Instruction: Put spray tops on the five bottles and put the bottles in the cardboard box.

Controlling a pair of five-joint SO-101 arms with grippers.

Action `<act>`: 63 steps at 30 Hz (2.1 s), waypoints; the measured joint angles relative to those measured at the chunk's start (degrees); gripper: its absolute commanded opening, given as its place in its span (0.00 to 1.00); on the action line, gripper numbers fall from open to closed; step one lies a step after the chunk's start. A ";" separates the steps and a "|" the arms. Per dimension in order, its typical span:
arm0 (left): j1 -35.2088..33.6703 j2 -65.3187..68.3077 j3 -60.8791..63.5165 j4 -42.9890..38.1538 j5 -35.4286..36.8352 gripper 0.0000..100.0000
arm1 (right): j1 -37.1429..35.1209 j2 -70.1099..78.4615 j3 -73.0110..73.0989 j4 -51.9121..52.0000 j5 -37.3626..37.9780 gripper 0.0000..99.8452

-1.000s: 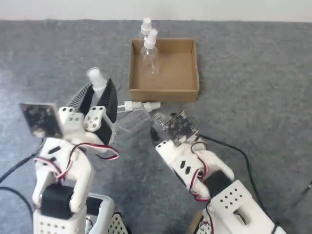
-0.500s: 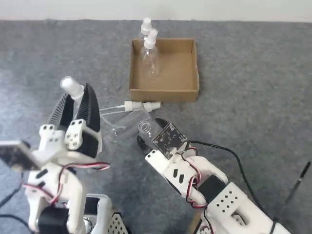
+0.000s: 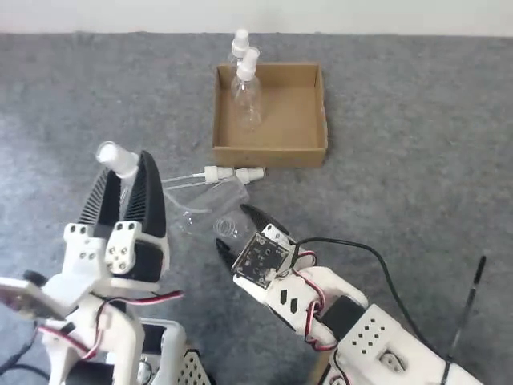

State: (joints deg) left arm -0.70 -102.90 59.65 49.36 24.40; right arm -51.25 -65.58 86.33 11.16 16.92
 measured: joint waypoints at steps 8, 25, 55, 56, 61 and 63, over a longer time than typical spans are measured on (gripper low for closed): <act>2.64 -0.18 0.88 0.18 -0.62 0.01 | 0.09 0.00 0.00 -0.18 0.00 0.16; 2.90 -0.18 4.13 1.23 -0.79 0.01 | 0.09 0.00 0.00 -0.18 0.00 0.16; 10.11 -0.09 11.60 1.23 -9.41 0.02 | -0.18 0.00 0.00 -2.73 -4.40 0.16; 10.11 -0.09 11.69 1.23 -9.76 0.02 | -0.18 0.00 0.00 -2.73 -4.40 0.16; 10.29 -0.09 11.69 1.23 -10.20 0.02 | -0.18 0.00 0.00 -2.73 -4.92 0.16; 10.29 -0.09 11.69 1.23 -10.20 0.05 | -0.18 0.00 0.00 -2.73 -6.51 0.16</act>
State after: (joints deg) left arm 9.58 -102.99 71.34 50.59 14.20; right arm -51.43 -65.58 86.33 8.44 10.42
